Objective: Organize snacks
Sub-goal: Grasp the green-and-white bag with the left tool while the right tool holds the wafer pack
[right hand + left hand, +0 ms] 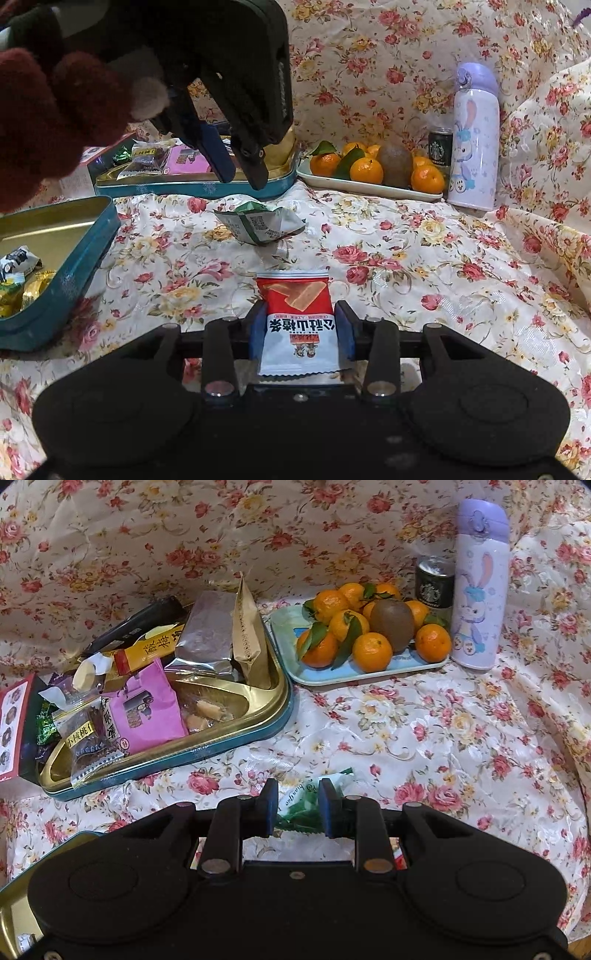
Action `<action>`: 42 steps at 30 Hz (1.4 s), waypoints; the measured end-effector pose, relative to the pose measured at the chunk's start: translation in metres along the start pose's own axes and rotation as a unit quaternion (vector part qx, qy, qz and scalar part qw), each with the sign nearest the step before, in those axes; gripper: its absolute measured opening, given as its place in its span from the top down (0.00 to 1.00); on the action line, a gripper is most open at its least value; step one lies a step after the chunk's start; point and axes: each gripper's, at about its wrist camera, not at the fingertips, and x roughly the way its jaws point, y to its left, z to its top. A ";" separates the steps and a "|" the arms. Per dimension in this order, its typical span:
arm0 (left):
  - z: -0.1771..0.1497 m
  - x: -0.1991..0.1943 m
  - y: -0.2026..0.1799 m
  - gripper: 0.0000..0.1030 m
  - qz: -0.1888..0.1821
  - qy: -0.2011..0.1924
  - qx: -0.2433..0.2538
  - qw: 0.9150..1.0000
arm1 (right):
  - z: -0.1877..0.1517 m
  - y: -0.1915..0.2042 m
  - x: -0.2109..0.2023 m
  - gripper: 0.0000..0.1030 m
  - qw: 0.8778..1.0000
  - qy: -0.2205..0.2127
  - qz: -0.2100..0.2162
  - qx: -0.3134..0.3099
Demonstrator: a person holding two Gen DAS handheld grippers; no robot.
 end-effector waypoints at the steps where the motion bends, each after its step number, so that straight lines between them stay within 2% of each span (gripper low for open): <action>1: 0.000 0.002 0.000 0.67 0.001 0.002 0.002 1.000 | 0.000 0.000 0.000 0.58 1.000 0.000 0.000 0.000; 9: 0.000 0.015 -0.008 0.66 -0.027 0.020 0.024 0.999 | 0.000 -0.003 0.000 0.58 1.000 0.001 0.005 0.006; 12: -0.002 0.021 -0.013 0.54 -0.028 0.025 0.032 0.999 | 0.001 -0.003 0.000 0.58 1.000 0.002 0.005 0.006; 17: -0.005 0.027 -0.016 0.54 -0.021 0.023 0.040 0.999 | 0.001 -0.002 0.000 0.58 1.000 0.001 0.005 0.006; 24: -0.002 0.030 -0.016 0.52 -0.029 0.024 0.035 0.999 | 0.000 -0.002 0.000 0.58 1.000 0.002 0.005 0.006; 28: -0.004 0.036 -0.017 0.50 -0.061 0.044 0.022 0.997 | 0.000 -0.003 0.001 0.58 1.000 0.001 0.005 0.006; 34: -0.004 0.037 -0.021 0.49 -0.059 0.041 0.020 0.997 | 0.000 -0.003 0.001 0.58 1.000 0.001 0.005 0.005; 42: 0.001 0.043 -0.017 0.49 -0.077 0.051 -0.001 0.996 | 0.000 -0.003 0.001 0.58 1.000 0.001 0.005 0.005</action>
